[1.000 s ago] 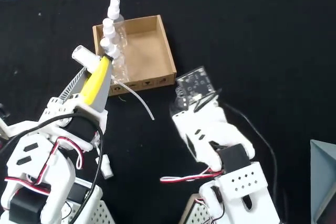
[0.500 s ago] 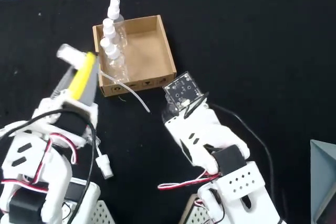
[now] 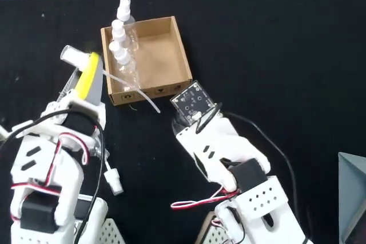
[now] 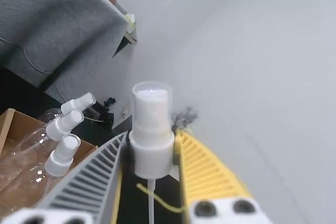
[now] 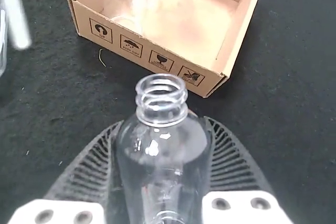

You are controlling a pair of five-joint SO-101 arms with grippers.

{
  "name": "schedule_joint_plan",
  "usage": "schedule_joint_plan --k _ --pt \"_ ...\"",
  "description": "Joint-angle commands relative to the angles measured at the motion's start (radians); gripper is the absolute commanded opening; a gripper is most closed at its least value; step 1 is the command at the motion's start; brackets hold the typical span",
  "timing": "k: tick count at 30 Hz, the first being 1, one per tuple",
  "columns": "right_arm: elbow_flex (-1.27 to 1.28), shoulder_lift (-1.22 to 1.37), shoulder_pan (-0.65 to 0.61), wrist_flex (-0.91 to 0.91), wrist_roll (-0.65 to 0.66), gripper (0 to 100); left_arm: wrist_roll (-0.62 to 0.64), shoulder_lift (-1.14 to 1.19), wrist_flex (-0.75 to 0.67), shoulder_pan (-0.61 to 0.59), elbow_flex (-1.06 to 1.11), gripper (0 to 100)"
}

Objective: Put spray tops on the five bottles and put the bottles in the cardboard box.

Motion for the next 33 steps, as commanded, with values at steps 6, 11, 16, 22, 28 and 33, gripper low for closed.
schedule_joint_plan --k 6,11,16,22,28,33 --pt "0.021 -0.036 -0.061 -0.072 0.012 9.9 0.008 -0.009 -0.051 -0.002 0.001 3" --pt "0.036 -0.036 -0.069 -0.097 0.012 9.9 0.008 -0.009 -0.046 -0.002 0.001 3" --pt "0.039 -0.036 -0.072 -0.098 0.049 9.9 0.008 -0.009 -0.044 -0.001 0.002 3" --pt "0.042 -0.036 -0.074 -0.114 0.054 9.9 0.008 -0.009 -0.046 -0.001 0.015 3" --pt "0.088 -0.036 -0.074 -0.196 0.054 9.9 0.008 -0.009 -0.051 0.039 0.045 3" --pt "0.088 -0.036 -0.074 -0.198 0.054 9.9 0.008 -0.009 -0.051 0.053 0.045 3"
